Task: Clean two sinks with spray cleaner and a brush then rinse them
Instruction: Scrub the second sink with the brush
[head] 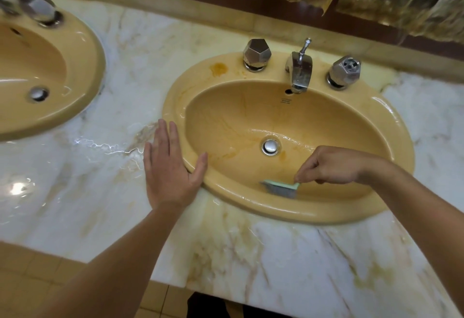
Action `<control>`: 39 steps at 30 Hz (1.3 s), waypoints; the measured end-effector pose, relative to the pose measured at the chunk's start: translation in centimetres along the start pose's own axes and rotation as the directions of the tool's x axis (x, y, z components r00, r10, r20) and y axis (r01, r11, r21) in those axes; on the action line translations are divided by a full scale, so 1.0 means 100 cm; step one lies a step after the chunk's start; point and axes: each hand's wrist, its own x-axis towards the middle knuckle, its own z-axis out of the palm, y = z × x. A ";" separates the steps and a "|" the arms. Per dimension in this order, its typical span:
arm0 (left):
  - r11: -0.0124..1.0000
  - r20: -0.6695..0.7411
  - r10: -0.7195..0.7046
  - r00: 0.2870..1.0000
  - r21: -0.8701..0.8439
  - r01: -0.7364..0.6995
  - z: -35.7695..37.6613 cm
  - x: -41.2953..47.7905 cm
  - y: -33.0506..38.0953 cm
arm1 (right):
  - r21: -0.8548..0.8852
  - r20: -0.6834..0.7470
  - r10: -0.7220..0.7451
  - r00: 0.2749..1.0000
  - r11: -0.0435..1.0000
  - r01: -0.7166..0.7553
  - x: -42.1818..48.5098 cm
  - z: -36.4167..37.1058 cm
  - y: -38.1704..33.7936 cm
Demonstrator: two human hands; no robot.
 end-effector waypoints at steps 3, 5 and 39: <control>1.000 0.000 -0.001 1.000 -0.006 0.001 0.000 0.000 0.000 | -0.010 -0.102 0.008 0.995 1.000 -0.009 0.003 0.008 -0.008; 1.000 0.000 -0.001 1.000 -0.008 0.001 0.000 0.000 0.000 | 0.031 0.017 -0.050 0.999 0.998 0.049 0.005 0.006 -0.017; 1.000 0.007 -0.004 1.000 -0.010 0.004 -0.001 0.000 0.001 | -0.105 -0.196 -0.153 0.968 0.985 0.135 0.028 0.044 -0.053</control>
